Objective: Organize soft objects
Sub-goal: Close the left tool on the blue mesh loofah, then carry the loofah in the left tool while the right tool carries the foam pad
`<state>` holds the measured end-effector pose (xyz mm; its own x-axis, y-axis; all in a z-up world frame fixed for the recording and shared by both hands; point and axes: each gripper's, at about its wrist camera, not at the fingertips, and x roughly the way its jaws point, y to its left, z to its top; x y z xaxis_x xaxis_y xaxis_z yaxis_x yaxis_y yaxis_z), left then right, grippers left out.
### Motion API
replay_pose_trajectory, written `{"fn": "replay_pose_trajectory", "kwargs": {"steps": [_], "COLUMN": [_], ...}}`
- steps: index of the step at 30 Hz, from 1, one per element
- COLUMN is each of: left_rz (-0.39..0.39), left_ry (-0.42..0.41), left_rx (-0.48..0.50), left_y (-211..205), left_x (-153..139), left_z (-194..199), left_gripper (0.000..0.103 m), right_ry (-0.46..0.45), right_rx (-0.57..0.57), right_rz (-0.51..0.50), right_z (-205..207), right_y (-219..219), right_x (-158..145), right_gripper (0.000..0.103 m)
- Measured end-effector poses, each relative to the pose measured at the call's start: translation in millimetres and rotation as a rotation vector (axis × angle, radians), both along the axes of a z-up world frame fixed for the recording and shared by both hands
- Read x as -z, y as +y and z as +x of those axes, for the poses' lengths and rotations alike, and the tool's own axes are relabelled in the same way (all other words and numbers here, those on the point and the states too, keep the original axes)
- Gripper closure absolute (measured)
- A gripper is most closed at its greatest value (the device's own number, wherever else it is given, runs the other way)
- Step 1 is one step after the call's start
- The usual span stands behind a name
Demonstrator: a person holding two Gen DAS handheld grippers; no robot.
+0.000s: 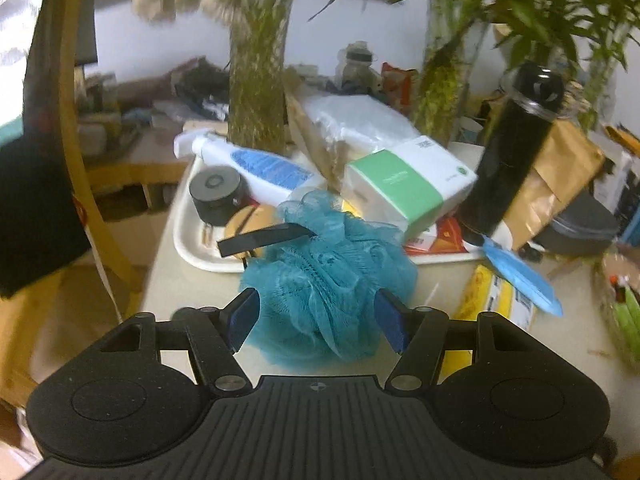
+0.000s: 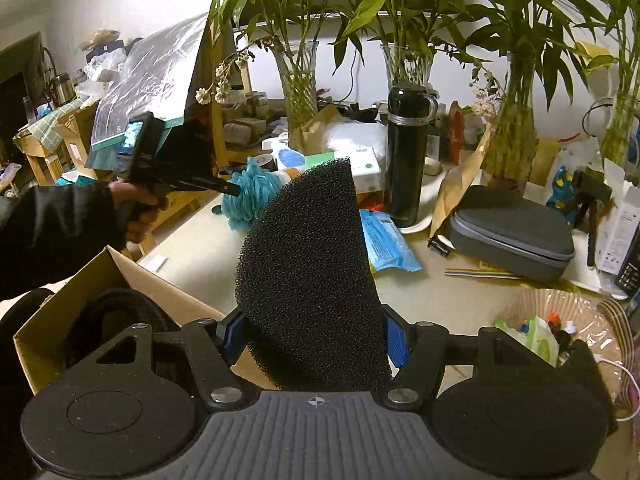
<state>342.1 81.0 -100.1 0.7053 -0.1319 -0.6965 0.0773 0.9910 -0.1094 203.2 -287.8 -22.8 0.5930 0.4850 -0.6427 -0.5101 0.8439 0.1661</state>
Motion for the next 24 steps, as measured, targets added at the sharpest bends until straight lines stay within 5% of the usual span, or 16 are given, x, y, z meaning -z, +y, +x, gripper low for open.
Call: {"fn": "replay_pose_trajectory", "kwargs": {"steps": [5, 9, 12, 24], "left_rz": [-0.035, -0.040, 0.000, 0.069], "left_ry": [-0.004, 0.005, 0.001, -0.037], "left_rx": [-0.010, -0.006, 0.027, 0.064], "left_y": [-3.7, -8.6, -17.3, -32.2], "left_x": [14.2, 12.2, 3.6, -36.6], "left_z": [12.2, 14.9, 8.4, -33.8], "left_gripper": [0.042, 0.079, 0.093, 0.095], "right_ry": [0.005, 0.000, 0.000, -0.021], "right_rx": [0.005, 0.006, 0.008, 0.018], "right_rz": [0.007, 0.005, 0.005, -0.006], "right_z": [2.2, 3.0, 3.3, -5.1], "right_y": [-0.8, 0.0, 0.5, 6.8], "right_x": [1.3, 1.7, 1.9, -6.8], "right_gripper": [0.034, 0.034, 0.034, 0.034]}}
